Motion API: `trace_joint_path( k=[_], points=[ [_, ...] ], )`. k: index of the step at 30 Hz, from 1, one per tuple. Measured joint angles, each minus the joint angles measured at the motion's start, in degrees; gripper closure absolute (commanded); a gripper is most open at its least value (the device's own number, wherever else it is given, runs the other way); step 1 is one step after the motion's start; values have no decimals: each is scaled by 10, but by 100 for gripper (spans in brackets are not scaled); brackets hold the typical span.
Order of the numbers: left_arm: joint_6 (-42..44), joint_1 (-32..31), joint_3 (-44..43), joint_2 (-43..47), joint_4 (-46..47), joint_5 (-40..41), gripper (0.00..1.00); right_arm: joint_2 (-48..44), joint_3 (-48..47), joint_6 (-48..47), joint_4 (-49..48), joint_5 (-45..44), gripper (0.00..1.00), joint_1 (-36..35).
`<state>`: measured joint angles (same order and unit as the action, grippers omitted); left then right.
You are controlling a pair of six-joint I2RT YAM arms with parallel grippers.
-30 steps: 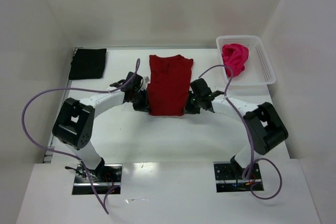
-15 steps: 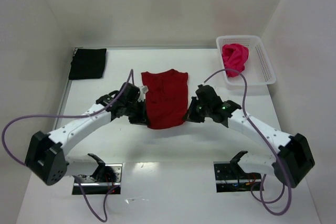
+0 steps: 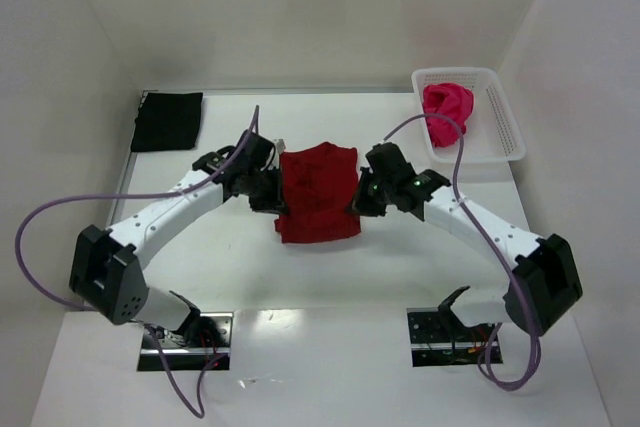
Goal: Fold and stack the t-shirts
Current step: Fold the long partially folded tshirt into a neat square
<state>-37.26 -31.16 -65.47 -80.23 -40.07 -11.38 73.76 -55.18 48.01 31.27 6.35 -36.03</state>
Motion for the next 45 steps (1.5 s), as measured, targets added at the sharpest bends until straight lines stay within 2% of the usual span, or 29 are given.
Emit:
trace_joint_path(
  k=[7,17,25,33,45],
  points=[
    [29,66,-81,-93,9,19,100,98,-88,-50,-8,-12,100,81],
    [60,146,-203,-218,30,0,100,249,-237,-108,-33,-8,100,118],
    [73,169,-270,-301,34,-23,100,351,-326,-131,-40,-5,100,132],
    [73,188,-300,-361,46,-47,100,428,-384,-147,-43,1,100,152],
    [76,200,-358,-408,52,-66,100,477,-447,-161,-42,2,100,161]
  ],
)
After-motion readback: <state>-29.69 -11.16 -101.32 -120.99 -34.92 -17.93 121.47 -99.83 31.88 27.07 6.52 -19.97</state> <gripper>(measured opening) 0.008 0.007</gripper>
